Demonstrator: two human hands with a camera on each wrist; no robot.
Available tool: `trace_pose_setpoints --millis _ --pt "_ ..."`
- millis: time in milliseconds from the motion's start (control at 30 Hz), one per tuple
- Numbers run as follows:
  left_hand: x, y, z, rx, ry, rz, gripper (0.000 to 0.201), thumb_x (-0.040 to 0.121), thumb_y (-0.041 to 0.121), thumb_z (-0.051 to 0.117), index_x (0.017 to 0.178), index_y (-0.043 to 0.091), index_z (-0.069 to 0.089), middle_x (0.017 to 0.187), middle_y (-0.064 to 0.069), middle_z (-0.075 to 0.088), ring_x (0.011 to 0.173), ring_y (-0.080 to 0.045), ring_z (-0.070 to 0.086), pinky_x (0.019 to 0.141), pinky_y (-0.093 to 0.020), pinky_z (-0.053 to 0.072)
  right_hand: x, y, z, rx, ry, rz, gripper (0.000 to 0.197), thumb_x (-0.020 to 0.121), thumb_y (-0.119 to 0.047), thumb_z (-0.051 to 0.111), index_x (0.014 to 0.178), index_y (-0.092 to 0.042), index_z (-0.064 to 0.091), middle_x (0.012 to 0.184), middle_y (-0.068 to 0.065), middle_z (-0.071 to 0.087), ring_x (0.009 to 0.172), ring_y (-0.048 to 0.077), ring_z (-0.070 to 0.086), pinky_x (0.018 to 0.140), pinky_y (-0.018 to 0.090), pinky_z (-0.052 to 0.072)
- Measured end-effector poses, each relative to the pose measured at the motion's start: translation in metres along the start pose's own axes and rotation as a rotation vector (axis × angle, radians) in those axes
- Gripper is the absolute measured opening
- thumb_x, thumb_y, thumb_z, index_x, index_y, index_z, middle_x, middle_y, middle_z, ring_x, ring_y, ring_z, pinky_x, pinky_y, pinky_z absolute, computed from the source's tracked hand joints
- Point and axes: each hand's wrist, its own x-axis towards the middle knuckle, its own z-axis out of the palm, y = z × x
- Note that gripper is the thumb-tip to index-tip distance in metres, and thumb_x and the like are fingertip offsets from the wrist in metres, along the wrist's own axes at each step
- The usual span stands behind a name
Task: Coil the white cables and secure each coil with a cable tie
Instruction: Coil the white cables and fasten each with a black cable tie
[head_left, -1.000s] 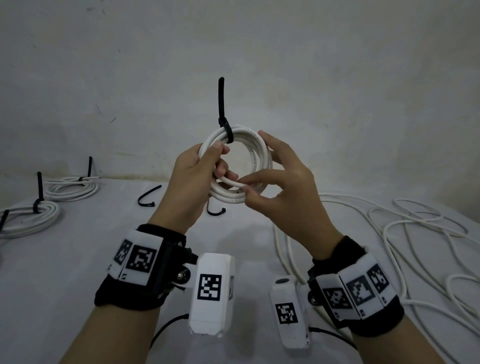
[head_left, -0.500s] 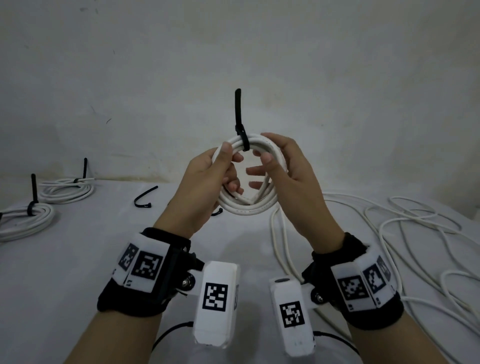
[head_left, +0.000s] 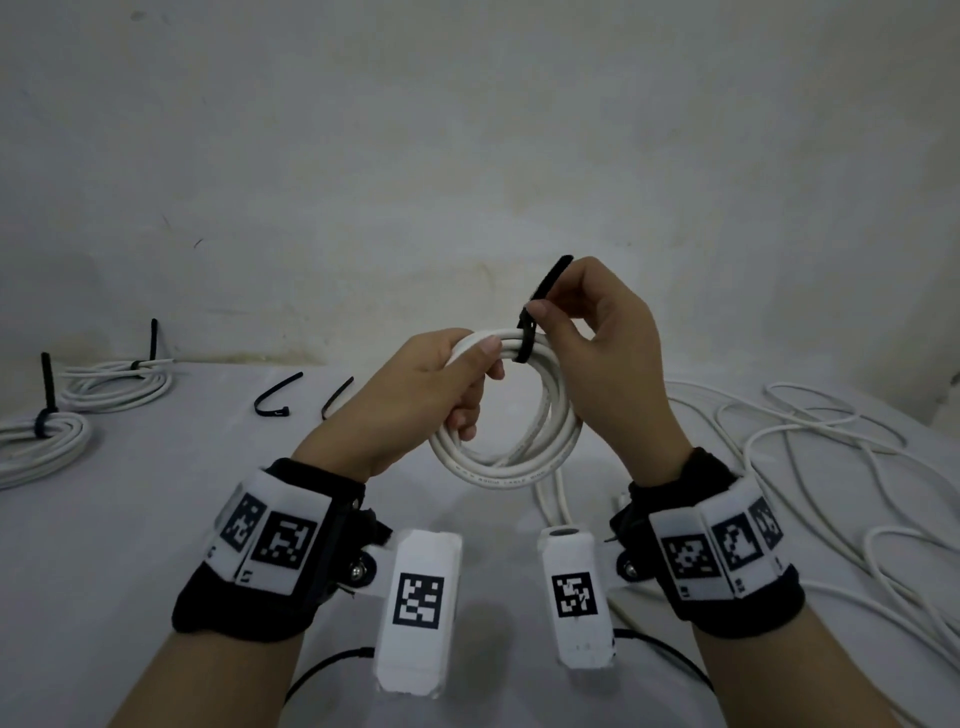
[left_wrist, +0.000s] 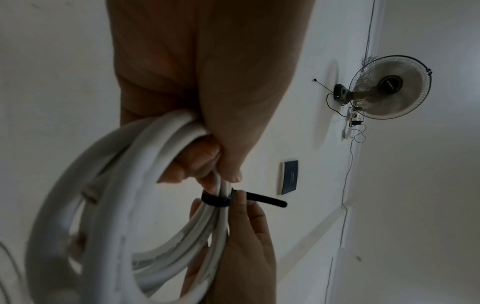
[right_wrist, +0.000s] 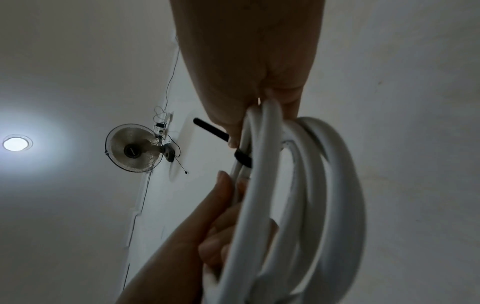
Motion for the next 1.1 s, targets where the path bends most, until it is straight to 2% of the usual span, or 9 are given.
trace_pose_setpoints --millis 200,333,400,467,567,700,867,967,1100 --pt "-0.002 0.002 0.000 0.047 -0.039 0.043 0.028 0.099 0.028 0.041 0.081 0.009 0.053 0.050 0.006 0.037 0.044 -0.010 0.036 0.053 -0.028 0.045 -0.004 0.001 0.004 -0.039 0.087 -0.056 0.006 0.091 -0.004 0.054 0.088 -0.001 0.050 0.072 0.007 0.060 0.066 0.016 0.057 0.060 0.026 0.046" --pt "0.002 -0.002 0.000 0.059 0.030 0.076 0.028 0.100 0.024 0.041 0.080 0.009 0.055 0.048 0.006 0.038 0.043 -0.009 0.037 0.054 -0.030 0.044 -0.002 -0.002 0.004 0.014 0.086 0.031 0.007 0.091 -0.008 0.058 0.088 -0.010 0.052 0.077 0.000 0.062 0.071 0.014 0.062 0.063 0.024 0.049" --pt "0.004 -0.005 -0.001 0.042 0.112 0.114 0.028 0.101 0.023 0.041 0.081 0.010 0.055 0.047 0.008 0.039 0.043 -0.009 0.038 0.056 -0.032 0.044 -0.001 -0.002 0.001 0.047 -0.014 0.131 0.012 0.089 -0.017 0.064 0.095 -0.017 0.053 0.085 -0.004 0.064 0.075 0.013 0.064 0.066 0.023 0.051" --pt "0.005 -0.006 -0.004 0.026 0.211 0.160 0.028 0.101 0.024 0.040 0.081 0.011 0.055 0.046 0.010 0.041 0.044 -0.009 0.041 0.058 -0.033 0.044 -0.001 -0.001 -0.003 -0.008 -0.213 0.249 0.021 0.085 -0.024 0.070 0.100 -0.017 0.057 0.089 -0.001 0.065 0.075 0.014 0.065 0.065 0.025 0.053" --pt "0.004 -0.003 -0.008 0.023 0.255 0.204 0.029 0.101 0.031 0.040 0.084 0.014 0.056 0.047 0.011 0.043 0.047 -0.007 0.045 0.061 -0.034 0.048 -0.005 -0.001 -0.005 0.169 -0.414 0.449 0.004 0.085 -0.009 0.068 0.086 -0.009 0.065 0.075 0.006 0.067 0.065 0.015 0.067 0.058 0.021 0.052" --pt "0.002 0.000 -0.006 0.079 0.244 0.215 0.029 0.098 0.037 0.040 0.084 0.017 0.056 0.052 0.010 0.048 0.051 -0.007 0.052 0.064 -0.049 0.050 -0.005 0.003 -0.003 0.294 -0.339 0.480 0.008 0.081 0.000 0.070 0.083 -0.008 0.068 0.066 0.005 0.068 0.061 0.015 0.067 0.059 0.021 0.052" --pt "0.002 0.003 -0.003 0.168 0.297 0.267 0.035 0.094 0.049 0.038 0.083 0.018 0.051 0.060 0.007 0.048 0.052 -0.005 0.051 0.060 -0.048 0.051 -0.006 0.005 0.003 0.442 -0.186 0.424 0.011 0.075 0.004 0.072 0.080 -0.005 0.069 0.062 0.006 0.067 0.060 0.019 0.065 0.063 0.025 0.054" --pt "0.003 0.002 -0.007 0.201 0.337 0.295 0.032 0.091 0.049 0.038 0.081 0.021 0.050 0.059 0.009 0.047 0.050 -0.007 0.050 0.059 -0.049 0.051 -0.010 0.004 0.012 0.506 -0.138 0.419 0.008 0.075 0.001 0.072 0.078 -0.005 0.068 0.065 0.006 0.067 0.060 0.018 0.063 0.063 0.026 0.053" --pt "0.004 0.000 -0.007 0.178 0.361 0.322 0.030 0.093 0.046 0.038 0.080 0.022 0.049 0.060 0.009 0.047 0.048 -0.010 0.049 0.053 -0.042 0.049 -0.013 0.000 0.019 0.690 -0.145 0.531 0.008 0.071 -0.014 0.070 0.077 -0.009 0.066 0.069 0.004 0.067 0.062 0.013 0.063 0.062 0.022 0.052"
